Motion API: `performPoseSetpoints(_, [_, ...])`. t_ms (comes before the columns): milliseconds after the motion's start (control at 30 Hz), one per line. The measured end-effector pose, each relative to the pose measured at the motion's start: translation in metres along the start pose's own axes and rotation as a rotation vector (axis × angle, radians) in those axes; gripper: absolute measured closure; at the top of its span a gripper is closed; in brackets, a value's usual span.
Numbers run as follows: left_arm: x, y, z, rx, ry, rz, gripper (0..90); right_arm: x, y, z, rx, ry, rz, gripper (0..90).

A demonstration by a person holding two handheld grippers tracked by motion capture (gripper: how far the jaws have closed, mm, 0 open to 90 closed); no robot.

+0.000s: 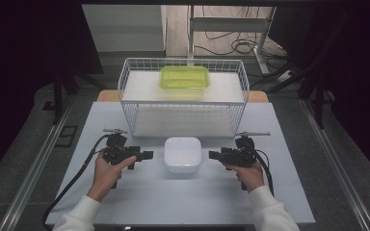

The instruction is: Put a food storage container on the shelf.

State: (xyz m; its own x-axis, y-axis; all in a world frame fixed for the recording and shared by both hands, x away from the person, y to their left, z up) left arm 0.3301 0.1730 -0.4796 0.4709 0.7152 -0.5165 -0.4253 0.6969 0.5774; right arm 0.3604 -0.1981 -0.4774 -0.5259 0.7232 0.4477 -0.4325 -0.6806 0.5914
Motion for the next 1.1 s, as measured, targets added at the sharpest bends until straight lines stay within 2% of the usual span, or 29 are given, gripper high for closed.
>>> performPoseSetpoints(100, [-0.001, -0.007, 0.008, 0.002, 0.018, -0.029, 22.1, 0.004, -0.002, 0.006, -0.012, -0.007, 0.017, 31.0])
performPoseSetpoints(267, [0.002, -0.020, 0.014, 0.019, 0.058, -0.047, 22.6, 0.004, -0.017, 0.011, 0.024, -0.012, 0.032, 33.6])
performPoseSetpoints(433, [0.009, -0.032, 0.017, 0.034, 0.132, -0.082, 24.3, 0.006, -0.028, 0.014, 0.052, -0.021, 0.046, 35.8])
performPoseSetpoints(533, [0.011, -0.034, 0.020, 0.032, 0.156, -0.090, 25.0, 0.006, -0.034, 0.017, 0.055, -0.033, 0.057, 36.7])
performPoseSetpoints(633, [0.013, -0.037, 0.022, 0.040, 0.186, -0.115, 26.3, 0.005, -0.039, 0.018, 0.066, -0.045, 0.061, 37.3])
performPoseSetpoints(700, [0.015, -0.039, 0.021, 0.054, 0.195, -0.121, 26.9, 0.005, -0.042, 0.018, 0.074, -0.060, 0.068, 38.3])
performPoseSetpoints(833, [0.015, -0.046, 0.019, 0.071, 0.221, -0.178, 31.0, 0.003, -0.047, 0.018, 0.092, -0.088, 0.085, 40.2])
performPoseSetpoints(933, [0.016, -0.052, 0.016, 0.085, 0.237, -0.192, 32.2, 0.001, -0.050, 0.017, 0.104, -0.100, 0.086, 41.4])
performPoseSetpoints(967, [0.015, -0.054, 0.015, 0.092, 0.251, -0.210, 32.5, 0.001, -0.050, 0.016, 0.106, -0.101, 0.086, 41.7])
performPoseSetpoints(1100, [0.016, -0.060, 0.013, 0.098, 0.256, -0.221, 36.0, 0.000, -0.050, 0.015, 0.107, -0.105, 0.092, 43.4])
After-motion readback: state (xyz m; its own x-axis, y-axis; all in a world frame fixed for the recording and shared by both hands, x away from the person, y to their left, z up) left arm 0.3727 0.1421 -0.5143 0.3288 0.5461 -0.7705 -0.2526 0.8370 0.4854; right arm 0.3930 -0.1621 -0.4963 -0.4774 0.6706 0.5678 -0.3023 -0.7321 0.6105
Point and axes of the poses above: each handheld gripper's, and its own axes: y roughly backward along the jaws, z roughly out of its top, x roughly to its left, the point moved 2 cm from there along -y, roughly forward along the jaws, and after that the axes turned 1 degree about -x, right-handed, at the moved point
